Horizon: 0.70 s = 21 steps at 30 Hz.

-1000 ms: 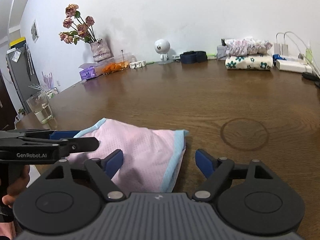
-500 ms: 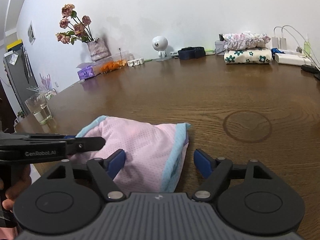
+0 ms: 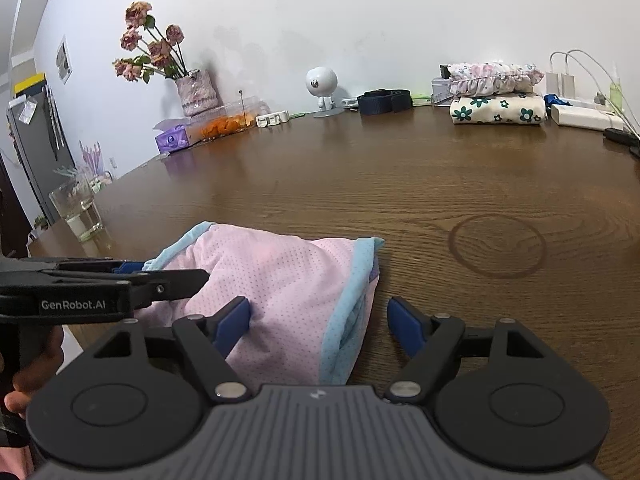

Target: Fold clothes

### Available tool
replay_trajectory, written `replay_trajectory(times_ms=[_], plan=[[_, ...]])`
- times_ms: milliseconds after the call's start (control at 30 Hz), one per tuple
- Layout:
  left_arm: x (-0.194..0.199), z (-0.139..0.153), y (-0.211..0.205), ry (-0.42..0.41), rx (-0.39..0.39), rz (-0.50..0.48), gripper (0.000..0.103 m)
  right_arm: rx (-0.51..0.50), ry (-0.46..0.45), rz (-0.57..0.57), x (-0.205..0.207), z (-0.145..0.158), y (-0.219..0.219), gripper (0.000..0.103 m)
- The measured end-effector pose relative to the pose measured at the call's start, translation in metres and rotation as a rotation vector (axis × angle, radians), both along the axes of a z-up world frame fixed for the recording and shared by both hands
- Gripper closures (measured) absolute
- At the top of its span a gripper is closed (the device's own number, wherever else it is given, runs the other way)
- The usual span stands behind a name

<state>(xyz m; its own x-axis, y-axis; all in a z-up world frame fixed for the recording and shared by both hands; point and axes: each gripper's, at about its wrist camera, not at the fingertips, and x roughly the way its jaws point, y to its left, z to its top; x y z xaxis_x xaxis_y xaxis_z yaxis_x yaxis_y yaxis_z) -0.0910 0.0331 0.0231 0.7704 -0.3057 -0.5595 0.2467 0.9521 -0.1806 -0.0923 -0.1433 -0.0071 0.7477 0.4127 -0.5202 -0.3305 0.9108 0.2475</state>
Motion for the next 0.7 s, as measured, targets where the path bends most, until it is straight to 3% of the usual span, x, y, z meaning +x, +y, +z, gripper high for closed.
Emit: replay_trajectory(times_ms=[167, 700], plan=[[-0.002, 0.003, 0.003, -0.015, -0.005, 0.000, 0.054, 0.007, -0.012, -0.003, -0.002, -0.002, 0.000, 0.024], [-0.002, 0.000, -0.002, -0.012, 0.038, -0.001, 0.053, -0.068, -0.036, 0.031, -0.005, -0.002, 0.009, 0.016]])
